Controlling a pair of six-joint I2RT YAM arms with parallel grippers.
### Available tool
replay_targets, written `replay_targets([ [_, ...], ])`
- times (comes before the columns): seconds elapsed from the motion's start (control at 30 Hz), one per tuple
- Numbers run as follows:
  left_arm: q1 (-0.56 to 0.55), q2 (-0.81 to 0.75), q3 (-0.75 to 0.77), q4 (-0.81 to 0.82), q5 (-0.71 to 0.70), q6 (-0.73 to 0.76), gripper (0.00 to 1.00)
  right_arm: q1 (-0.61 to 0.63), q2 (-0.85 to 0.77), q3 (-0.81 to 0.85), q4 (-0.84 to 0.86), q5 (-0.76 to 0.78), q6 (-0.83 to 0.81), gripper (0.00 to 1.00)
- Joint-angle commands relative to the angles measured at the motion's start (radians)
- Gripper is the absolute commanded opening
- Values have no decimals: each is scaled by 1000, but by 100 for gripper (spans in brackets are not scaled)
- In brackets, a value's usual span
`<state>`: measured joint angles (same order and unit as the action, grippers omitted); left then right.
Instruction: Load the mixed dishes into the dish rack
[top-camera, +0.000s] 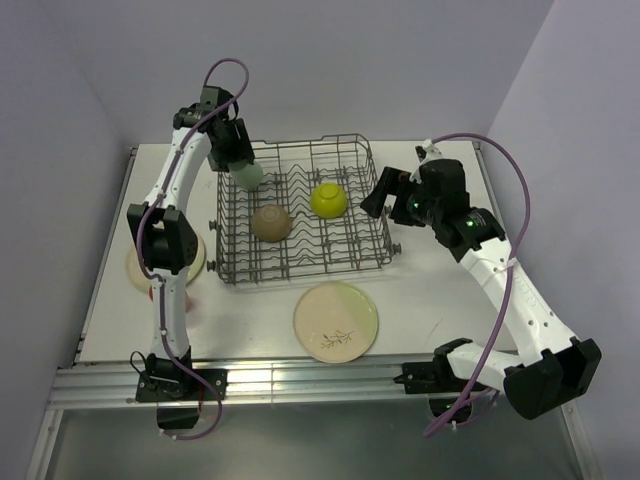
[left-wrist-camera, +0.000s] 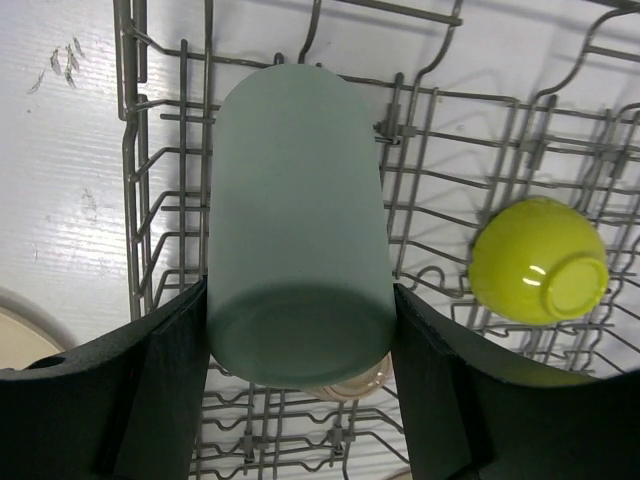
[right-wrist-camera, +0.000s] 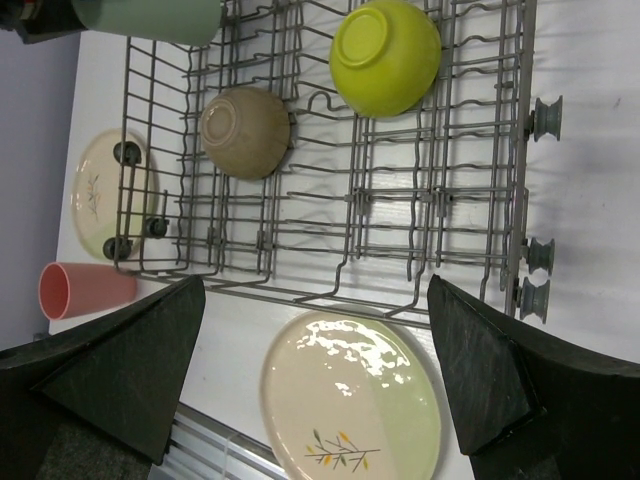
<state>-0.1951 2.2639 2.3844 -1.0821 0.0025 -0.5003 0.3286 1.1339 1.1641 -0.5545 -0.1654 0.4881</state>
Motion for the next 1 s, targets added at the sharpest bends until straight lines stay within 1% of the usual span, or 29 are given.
replay_targets([
  [0.0, 0, 17, 50, 13, -35, 29, 0, -2, -8, -6, 30, 7, -16, 100],
  [0.33, 0, 77, 50, -2, -44, 32, 0, -2, 7, -26, 53, -6, -5, 100],
  [0.43, 0, 89, 45, 4, -38, 32, 11, -2, 6, -32, 59, -11, -5, 100],
  [0.47, 0, 91, 45, 2, -41, 28, 34, -2, 7, -34, 59, -11, -5, 100],
  [0.53, 0, 89, 41, 5, -45, 25, 52, -2, 7, -37, 59, -13, -6, 100],
  [0.57, 0, 85, 38, 10, -45, 22, 87, -2, 9, -38, 59, -13, -6, 100],
  [0.6, 0, 80, 32, 20, -45, 22, 99, -2, 9, -40, 59, -11, -9, 100],
  [0.8, 0, 31, 30, 31, -50, 11, 99, -2, 6, -49, 65, -22, -11, 100],
  [0.9, 0, -18, 30, 28, -45, 3, 99, 1, 1, -55, 67, -25, -14, 100],
  [0.97, -1, -81, 26, 28, -53, -4, 99, 4, -5, -60, 67, -22, -17, 100],
])
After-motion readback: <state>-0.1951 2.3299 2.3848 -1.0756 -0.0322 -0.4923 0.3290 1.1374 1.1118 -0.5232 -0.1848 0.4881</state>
